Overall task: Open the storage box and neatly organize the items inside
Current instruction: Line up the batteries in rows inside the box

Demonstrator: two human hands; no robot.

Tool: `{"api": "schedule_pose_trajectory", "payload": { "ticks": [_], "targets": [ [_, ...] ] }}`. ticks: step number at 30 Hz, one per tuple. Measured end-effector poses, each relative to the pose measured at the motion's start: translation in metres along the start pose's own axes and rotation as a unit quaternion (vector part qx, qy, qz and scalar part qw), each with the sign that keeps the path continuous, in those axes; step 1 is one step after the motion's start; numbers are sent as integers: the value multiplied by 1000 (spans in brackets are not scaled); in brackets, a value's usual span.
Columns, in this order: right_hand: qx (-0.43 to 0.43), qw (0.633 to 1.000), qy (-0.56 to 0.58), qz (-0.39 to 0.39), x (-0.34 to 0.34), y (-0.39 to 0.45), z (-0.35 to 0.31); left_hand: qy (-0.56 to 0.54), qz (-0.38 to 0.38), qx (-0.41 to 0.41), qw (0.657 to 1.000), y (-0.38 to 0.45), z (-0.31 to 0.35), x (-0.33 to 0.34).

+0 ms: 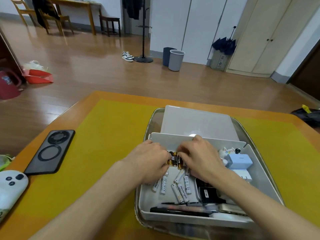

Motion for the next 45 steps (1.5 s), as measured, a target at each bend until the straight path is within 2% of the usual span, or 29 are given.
{"api": "schedule_pose_trajectory", "payload": {
  "ticks": [3, 8, 17, 23, 28, 34, 40, 45],
  "targets": [
    [-23, 999, 18, -15, -9, -10, 19, -35, 22, 7, 999, 8, 4, 4],
    [-69, 992, 7, -107, -11, -29, 39, -73, 11, 32, 997, 28, 16, 17],
    [-73, 989, 21, -129, -8, -15, 45, -55, 7, 40, 998, 56, 22, 34],
    [-13, 990, 103, -94, -13, -18, 66, -68, 48, 37, 996, 58, 15, 36],
    [1, 997, 62, -38, -12, -16, 67, -82, 54, 32, 995, 58, 14, 36],
    [-53, 998, 16, -40, -13, -21, 59, -86, 47, 21, 995, 58, 13, 35],
    [-90, 992, -84, -2, -16, -21, 50, -80, 48, 10, 996, 58, 11, 36],
    [-64, 996, -54, 10, -15, -26, 43, -77, 52, -3, 996, 58, 12, 36]
  ]
}}
Point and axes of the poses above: each hand's wrist, its own y-axis towards the middle knuckle, its own x-axis out of the palm, z = x × y, the point moved 4 cm from there along y, towards the middle knuckle, and after that the axes turned 12 degrees about -y, right-handed, at the moved point
